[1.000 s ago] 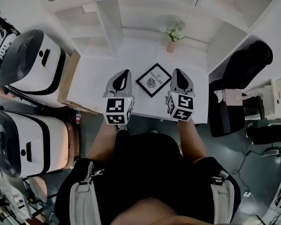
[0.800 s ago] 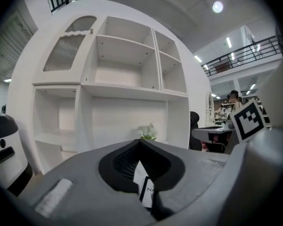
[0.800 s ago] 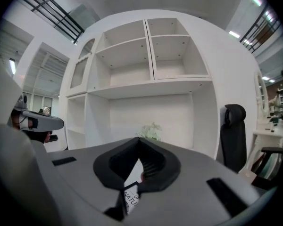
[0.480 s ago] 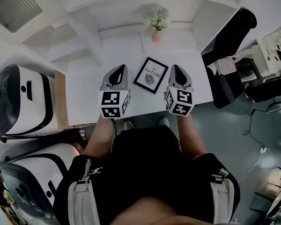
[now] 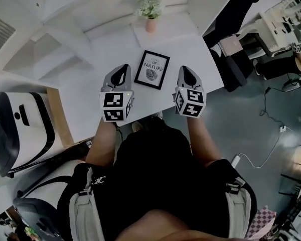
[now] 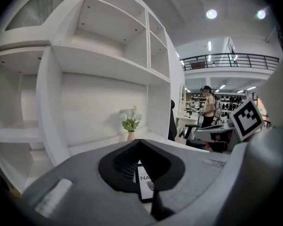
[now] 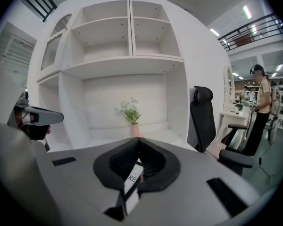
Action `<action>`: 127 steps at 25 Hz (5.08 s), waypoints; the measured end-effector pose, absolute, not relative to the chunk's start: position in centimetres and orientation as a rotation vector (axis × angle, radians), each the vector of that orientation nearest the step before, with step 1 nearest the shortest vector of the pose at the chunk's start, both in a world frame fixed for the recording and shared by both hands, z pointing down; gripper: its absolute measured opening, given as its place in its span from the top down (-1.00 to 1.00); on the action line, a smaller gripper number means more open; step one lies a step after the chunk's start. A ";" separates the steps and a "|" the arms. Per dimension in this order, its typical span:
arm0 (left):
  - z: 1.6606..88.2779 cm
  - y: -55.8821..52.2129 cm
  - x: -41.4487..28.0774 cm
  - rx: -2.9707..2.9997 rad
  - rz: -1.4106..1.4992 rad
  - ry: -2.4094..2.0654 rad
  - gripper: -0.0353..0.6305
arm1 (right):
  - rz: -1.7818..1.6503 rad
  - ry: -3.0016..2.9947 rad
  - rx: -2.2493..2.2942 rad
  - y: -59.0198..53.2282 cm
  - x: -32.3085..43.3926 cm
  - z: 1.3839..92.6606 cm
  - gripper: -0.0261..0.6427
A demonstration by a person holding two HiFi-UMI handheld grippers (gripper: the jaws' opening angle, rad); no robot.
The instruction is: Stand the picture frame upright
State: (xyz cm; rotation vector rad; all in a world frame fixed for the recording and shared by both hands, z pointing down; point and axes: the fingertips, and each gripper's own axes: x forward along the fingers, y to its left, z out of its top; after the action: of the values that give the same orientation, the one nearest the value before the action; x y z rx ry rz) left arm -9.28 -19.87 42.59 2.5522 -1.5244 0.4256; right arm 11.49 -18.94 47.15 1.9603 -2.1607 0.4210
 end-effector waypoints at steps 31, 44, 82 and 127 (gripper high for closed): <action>58.9 -25.9 -20.4 2.207 0.640 -0.837 0.15 | 1.230 -1.926 1.567 -22.7 9.4 62.6 0.47; 62.7 -27.2 -20.7 2.114 0.622 -0.779 0.15 | 1.447 -1.618 1.484 -25.5 8.1 70.6 0.47; 63.9 -25.9 -18.4 2.079 0.618 -0.716 0.15 | 1.717 -1.614 1.279 -25.4 8.0 72.3 0.68; 66.8 -29.5 -5.2 1.916 0.452 -0.402 0.23 | 1.967 -1.727 1.151 -25.1 7.9 72.1 0.69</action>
State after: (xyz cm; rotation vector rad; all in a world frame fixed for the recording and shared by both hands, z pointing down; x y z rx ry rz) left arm -5.24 -29.51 66.84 1.9165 -0.4015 0.4517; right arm 7.90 -25.14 72.11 1.1509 -1.7269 1.9672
